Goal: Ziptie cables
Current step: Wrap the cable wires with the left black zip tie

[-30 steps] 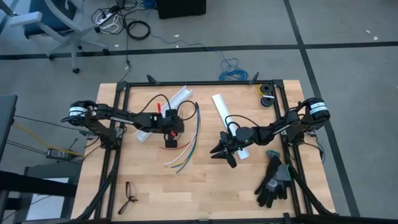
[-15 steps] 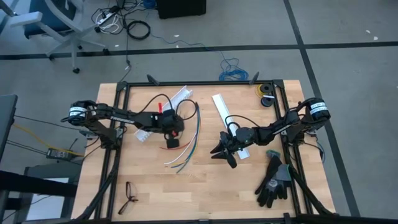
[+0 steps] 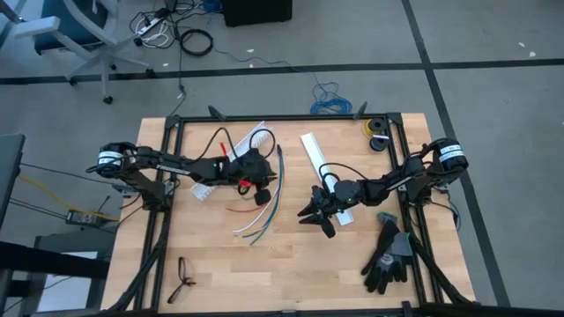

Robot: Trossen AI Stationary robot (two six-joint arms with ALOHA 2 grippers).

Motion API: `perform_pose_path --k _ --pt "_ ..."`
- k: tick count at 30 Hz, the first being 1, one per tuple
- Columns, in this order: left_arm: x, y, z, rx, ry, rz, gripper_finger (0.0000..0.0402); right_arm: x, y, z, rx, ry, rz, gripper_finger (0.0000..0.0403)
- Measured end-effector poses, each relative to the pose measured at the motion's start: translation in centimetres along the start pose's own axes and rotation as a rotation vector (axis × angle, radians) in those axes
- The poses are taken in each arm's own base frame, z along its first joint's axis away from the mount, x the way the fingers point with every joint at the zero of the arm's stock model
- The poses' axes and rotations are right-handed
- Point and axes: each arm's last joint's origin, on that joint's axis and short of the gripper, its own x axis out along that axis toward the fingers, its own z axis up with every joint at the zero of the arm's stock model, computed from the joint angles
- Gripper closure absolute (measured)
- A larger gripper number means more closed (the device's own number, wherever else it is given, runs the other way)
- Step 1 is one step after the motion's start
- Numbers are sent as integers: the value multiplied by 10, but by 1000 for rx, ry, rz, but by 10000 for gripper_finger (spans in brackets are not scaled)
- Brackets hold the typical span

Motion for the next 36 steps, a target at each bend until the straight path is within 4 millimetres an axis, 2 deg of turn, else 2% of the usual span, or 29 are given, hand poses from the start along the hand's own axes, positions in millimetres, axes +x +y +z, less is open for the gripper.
perform_pose_path --k 9,16,22,36 --pt "-4 -1 29 -56 -303 -18 339 0 0 0 0 -5 -1 280" --pt "-11 -1 44 -86 -469 -27 339 0 0 1 -2 -14 2 279" --pt "-13 0 49 -95 -522 -30 339 0 1 4 -6 -42 -2 279" --pt "-13 0 49 -95 -520 -30 339 0 0 8 -9 -104 -50 279"
